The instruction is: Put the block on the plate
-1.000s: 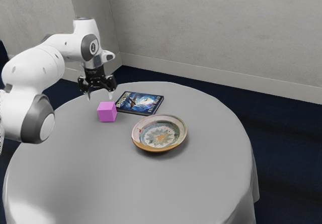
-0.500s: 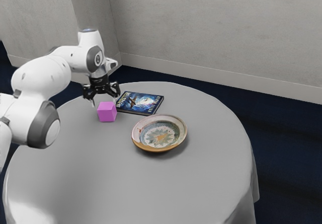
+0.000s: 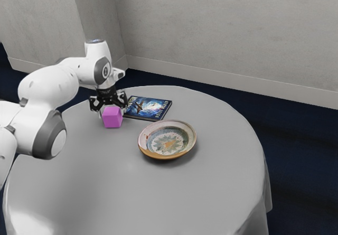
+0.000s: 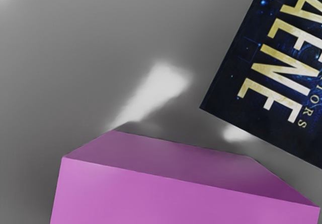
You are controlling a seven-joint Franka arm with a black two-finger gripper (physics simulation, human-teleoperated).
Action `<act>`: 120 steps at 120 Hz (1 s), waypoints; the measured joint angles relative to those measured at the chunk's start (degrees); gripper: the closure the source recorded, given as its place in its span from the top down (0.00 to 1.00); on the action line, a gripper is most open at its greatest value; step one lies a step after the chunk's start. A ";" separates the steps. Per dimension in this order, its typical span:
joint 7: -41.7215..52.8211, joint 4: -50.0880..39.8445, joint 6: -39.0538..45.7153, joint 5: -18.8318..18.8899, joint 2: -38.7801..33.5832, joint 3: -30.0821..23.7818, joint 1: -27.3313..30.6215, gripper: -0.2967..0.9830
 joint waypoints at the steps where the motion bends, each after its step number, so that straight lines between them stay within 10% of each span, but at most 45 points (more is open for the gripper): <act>1: -0.02 -0.02 0.03 -0.01 0.03 0.00 0.00 0.77; 72: -1.31 -1.47 -2.50 0.70 -5.90 0.12 -0.84 0.54; 120: -1.60 -14.45 -4.22 6.17 -19.04 0.21 -15.24 0.54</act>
